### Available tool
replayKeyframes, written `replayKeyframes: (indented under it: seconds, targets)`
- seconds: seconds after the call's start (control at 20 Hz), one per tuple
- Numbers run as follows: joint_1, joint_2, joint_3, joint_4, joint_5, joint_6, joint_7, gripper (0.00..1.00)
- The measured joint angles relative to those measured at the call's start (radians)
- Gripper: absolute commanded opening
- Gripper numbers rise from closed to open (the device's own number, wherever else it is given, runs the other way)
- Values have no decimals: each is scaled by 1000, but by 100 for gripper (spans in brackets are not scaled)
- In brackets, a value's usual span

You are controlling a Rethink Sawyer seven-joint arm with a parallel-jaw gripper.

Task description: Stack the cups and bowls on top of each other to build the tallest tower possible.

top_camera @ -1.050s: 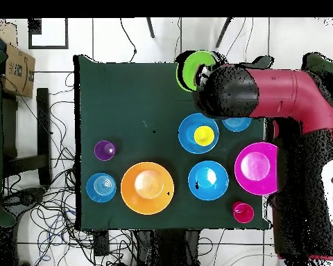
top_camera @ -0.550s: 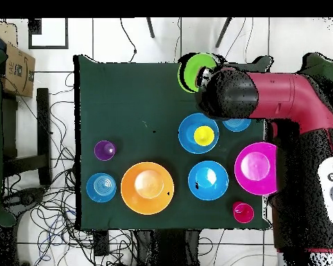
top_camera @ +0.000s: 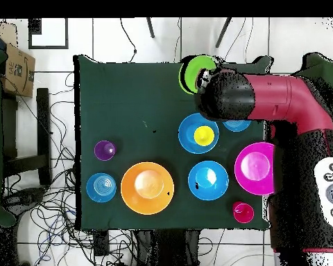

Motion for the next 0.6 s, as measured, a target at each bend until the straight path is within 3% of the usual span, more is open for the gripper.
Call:
replayKeyframes:
  seconds: [0.6]
  targets:
    - [11, -10, -13, 2, 10, 0, 0, 0]
